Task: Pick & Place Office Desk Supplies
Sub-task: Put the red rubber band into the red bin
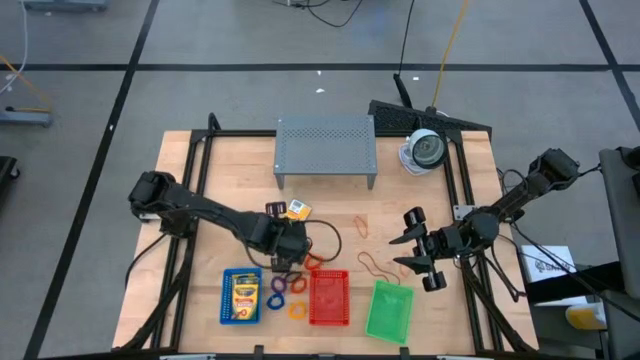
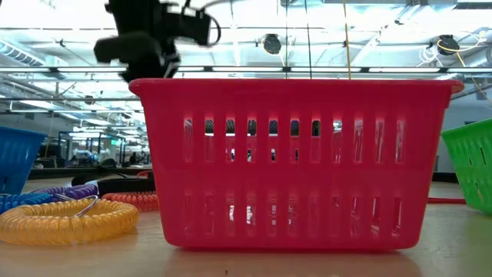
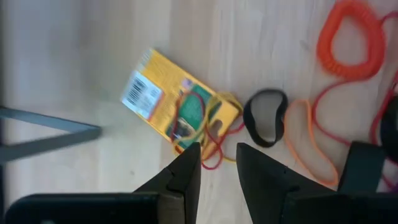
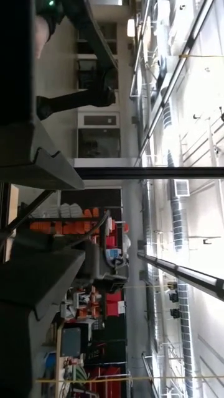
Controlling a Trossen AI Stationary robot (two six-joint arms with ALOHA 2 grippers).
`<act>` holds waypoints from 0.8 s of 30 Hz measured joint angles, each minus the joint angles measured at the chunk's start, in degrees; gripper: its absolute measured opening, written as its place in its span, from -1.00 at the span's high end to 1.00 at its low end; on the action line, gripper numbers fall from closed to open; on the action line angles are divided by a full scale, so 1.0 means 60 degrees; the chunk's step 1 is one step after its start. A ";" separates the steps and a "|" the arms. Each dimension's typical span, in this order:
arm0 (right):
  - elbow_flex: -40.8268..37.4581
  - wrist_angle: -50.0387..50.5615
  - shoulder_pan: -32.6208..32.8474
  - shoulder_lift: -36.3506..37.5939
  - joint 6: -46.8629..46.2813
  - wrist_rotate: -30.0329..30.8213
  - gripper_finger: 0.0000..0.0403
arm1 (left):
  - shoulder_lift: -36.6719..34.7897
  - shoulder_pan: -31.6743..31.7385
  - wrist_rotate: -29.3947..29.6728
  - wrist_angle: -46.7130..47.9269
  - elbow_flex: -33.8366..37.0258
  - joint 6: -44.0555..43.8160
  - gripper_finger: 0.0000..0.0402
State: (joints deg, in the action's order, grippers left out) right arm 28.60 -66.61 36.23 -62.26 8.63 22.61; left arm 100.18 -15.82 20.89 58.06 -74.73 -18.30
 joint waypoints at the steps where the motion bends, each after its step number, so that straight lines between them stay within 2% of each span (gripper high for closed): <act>1: 0.0000 0.0004 0.0000 0.0000 0.0002 0.0000 0.23 | 0.0000 0.0094 -0.0206 -0.0199 0.0225 0.0039 0.44; 8: 0.0000 0.0018 0.0000 0.0000 0.0002 0.0007 0.23 | 0.0011 0.0567 -0.0898 -0.1494 0.1365 0.0046 0.44; 22: 0.0000 0.0075 0.0000 0.0000 0.0002 0.0011 0.23 | 0.0011 0.1094 -0.1015 -0.2171 0.1423 0.0558 0.44; 24: 0.0000 0.0087 0.0000 0.0000 0.0002 0.0011 0.23 | 0.0011 0.1169 -0.1301 -0.2164 0.1423 0.0726 0.44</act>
State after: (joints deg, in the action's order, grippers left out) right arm 28.60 -66.08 36.23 -62.26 8.64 22.68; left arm 100.25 -8.81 13.08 45.08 -66.19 -13.94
